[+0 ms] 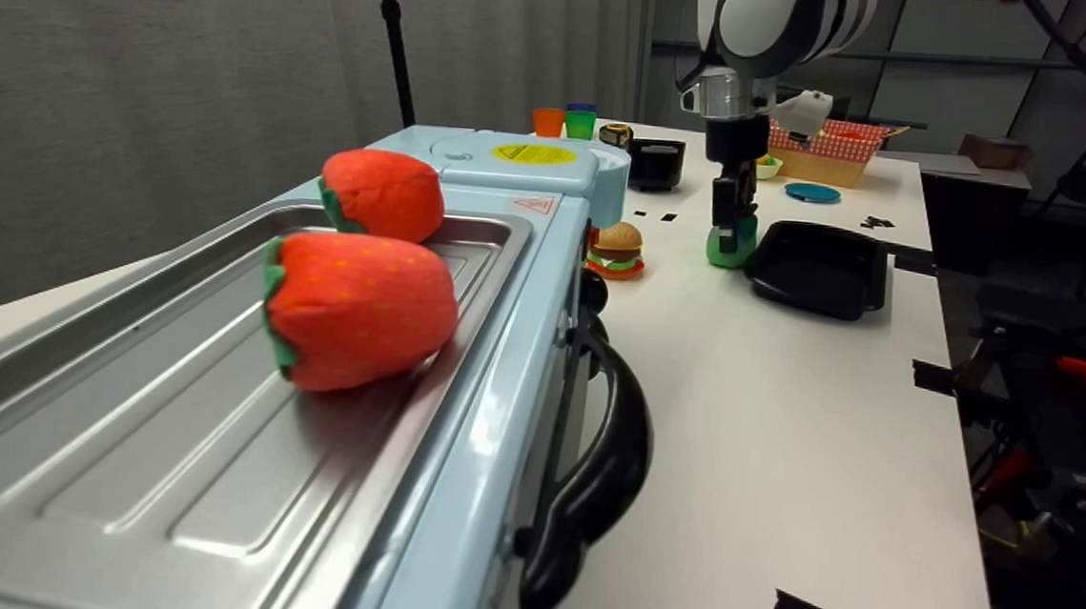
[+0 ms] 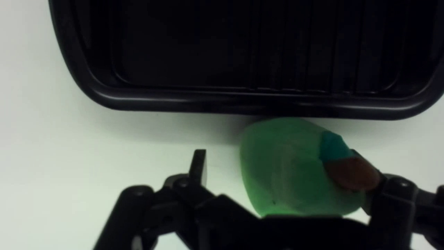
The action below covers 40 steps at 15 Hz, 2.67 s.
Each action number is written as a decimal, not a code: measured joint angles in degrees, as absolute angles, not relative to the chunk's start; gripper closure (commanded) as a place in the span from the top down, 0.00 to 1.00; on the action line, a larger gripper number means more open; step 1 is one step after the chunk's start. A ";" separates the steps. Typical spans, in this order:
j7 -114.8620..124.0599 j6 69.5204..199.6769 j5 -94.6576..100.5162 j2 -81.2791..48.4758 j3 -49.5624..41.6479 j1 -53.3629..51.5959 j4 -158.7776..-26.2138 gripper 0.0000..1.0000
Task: Put the green pear in the coffeemaker chamber
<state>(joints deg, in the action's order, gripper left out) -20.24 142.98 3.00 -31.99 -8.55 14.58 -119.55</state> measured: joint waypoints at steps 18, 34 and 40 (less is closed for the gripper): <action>-19.36 137.71 4.16 -16.93 -6.06 12.03 -127.26 0.05; -14.75 128.57 8.91 4.66 1.07 1.20 -129.00 0.05; -14.80 128.58 9.41 -0.78 2.13 -0.34 -122.58 0.05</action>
